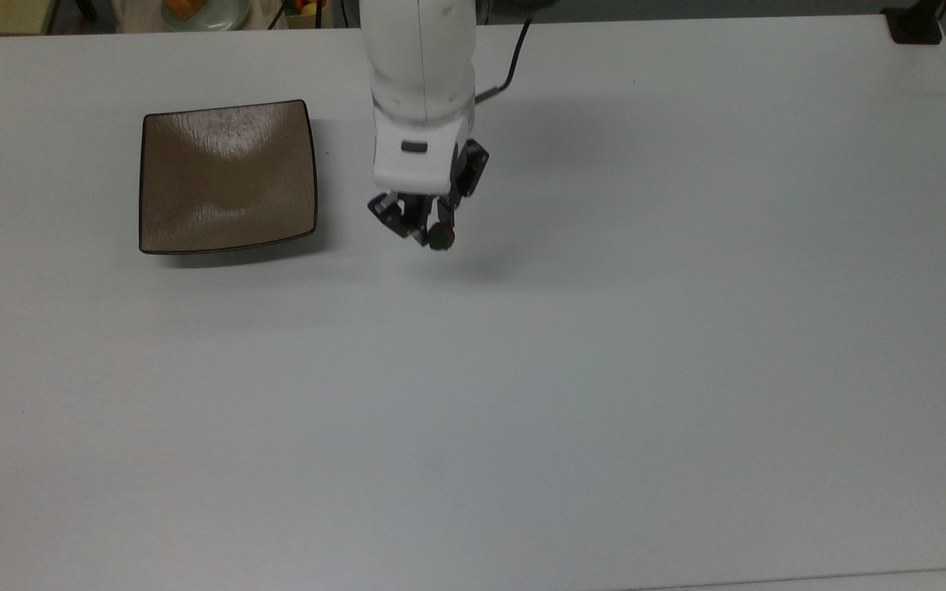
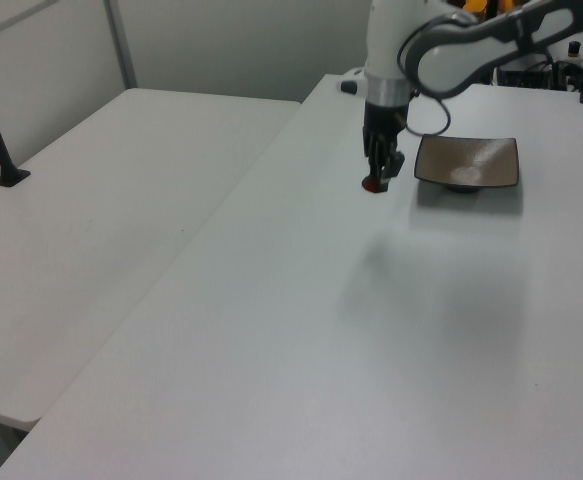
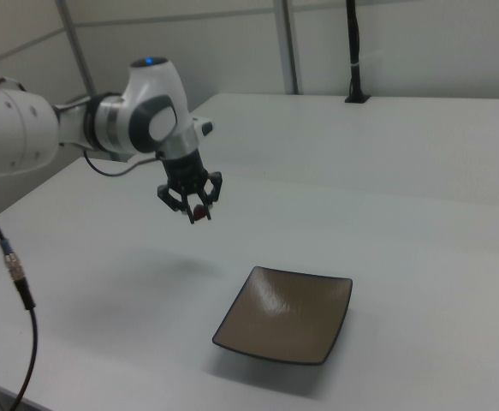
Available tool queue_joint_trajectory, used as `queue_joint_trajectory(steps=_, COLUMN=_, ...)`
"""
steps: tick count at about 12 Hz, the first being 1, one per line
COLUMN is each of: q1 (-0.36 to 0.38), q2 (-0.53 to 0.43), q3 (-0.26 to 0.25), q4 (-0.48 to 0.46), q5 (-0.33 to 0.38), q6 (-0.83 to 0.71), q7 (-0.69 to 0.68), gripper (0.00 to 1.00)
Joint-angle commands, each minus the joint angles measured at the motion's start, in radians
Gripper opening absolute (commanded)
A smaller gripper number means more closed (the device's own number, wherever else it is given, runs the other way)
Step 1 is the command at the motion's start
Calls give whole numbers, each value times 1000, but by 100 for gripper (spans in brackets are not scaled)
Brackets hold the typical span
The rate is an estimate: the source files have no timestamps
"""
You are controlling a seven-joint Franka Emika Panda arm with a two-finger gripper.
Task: Strawberries on a ceramic plate
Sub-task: 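Lift the strawberry and carry it over the brown square plate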
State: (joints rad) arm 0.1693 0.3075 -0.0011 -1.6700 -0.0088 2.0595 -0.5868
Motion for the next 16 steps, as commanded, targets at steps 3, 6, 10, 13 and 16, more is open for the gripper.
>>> queue_joint_trajectory(steps=3, q1=-65, q2=-198, q3=-14, q4=-22, q5=9, q6=-229, q7=5, gripper=5)
queue_joint_trajectory(steps=6, q1=-131, q2=-249, q3=-17, q4=-22, q5=9, q6=-309, q7=-5, gripper=5)
queue_joint_trajectory(steps=10, q1=-250, q2=-252, q3=-14, q4=-25, q5=15, q6=-326, q7=-134, gripper=5)
queue_joint_trajectory(steps=13, q1=-335, q2=-231, q3=-16, q4=-31, q5=13, q6=-314, q7=-310, gripper=6)
queue_joint_trajectory(steps=16, q1=-375, q2=-154, q3=-17, q4=-49, q5=9, q6=-256, q7=-373, gripper=6)
